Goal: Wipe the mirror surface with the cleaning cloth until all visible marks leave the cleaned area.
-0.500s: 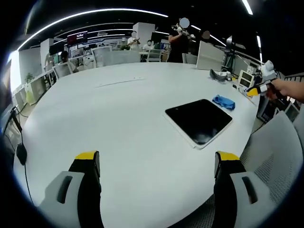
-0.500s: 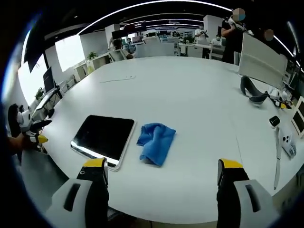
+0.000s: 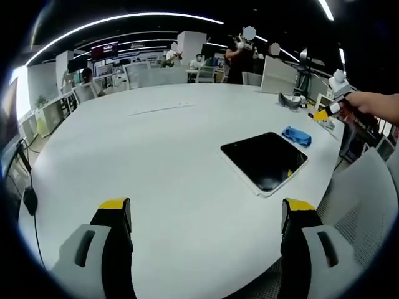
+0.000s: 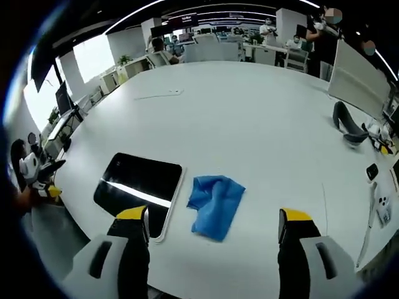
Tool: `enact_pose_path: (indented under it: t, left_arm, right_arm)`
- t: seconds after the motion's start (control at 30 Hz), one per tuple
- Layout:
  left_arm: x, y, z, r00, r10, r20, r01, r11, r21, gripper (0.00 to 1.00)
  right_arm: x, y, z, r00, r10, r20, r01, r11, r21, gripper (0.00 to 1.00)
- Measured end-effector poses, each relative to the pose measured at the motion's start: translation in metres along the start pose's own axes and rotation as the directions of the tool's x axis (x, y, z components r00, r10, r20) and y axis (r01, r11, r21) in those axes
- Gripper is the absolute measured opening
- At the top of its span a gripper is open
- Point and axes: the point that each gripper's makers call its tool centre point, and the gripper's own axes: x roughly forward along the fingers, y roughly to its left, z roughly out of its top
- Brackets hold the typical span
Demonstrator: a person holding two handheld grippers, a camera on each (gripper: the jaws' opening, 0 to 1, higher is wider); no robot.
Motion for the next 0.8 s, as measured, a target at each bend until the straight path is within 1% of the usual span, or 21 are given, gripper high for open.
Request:
enact_pose_path:
  t: [0.2,0.27,0.4,0.47,0.5,0.6,0.67,0.73,0.8]
  left_arm:
    - [-0.001,0.001,0.001,1.000,0.006,0.004,-0.006,1.000,-0.002,0.99]
    - [-0.001,0.001,0.001,1.000,0.009,0.003,-0.009,1.000,-0.002,0.99]
    - [0.000,0.001,0.000,1.000,0.006,0.002,-0.006,1.000,-0.003,0.99]
    - [0.000,0.002,0.000,1.000,0.008,0.001,-0.008,1.000,-0.001,0.99]
    - [0.000,0.002,0.000,1.000,0.009,0.000,-0.009,1.000,-0.002,0.99]
    - [-0.001,0.003,-0.001,1.000,0.013,-0.003,-0.013,1.000,0.002,0.99]
    - [0.000,0.004,-0.001,1.000,0.012,-0.002,-0.012,1.000,0.005,0.99]
    - [0.000,0.003,-0.002,1.000,0.012,-0.006,-0.011,1.000,0.006,0.99]
    - [0.000,0.003,-0.002,1.000,0.008,-0.006,-0.008,1.000,0.003,0.99]
  right_arm:
    - [0.014,0.003,0.016,1.000,0.016,-0.007,-0.016,1.000,-0.003,0.75]
    - [0.020,0.003,0.017,1.000,0.019,-0.017,-0.019,1.000,-0.008,0.71]
    - [0.036,0.000,0.011,0.999,0.008,-0.042,-0.010,0.999,-0.041,0.59]
    - [0.044,-0.003,0.009,0.999,-0.001,-0.038,-0.001,0.999,-0.040,0.53]
    - [0.050,-0.007,0.005,0.999,-0.015,-0.052,0.013,0.999,-0.031,0.51]
    - [0.059,-0.011,0.001,0.998,-0.034,-0.045,0.034,0.999,0.005,0.46]
    - [0.061,-0.009,-0.001,0.999,-0.025,-0.044,0.026,0.999,0.019,0.37]
    - [0.063,-0.008,-0.001,0.998,-0.038,-0.041,0.038,0.999,0.002,0.29]
    - [0.066,-0.010,-0.002,0.998,-0.046,-0.050,0.047,0.999,0.008,0.24]
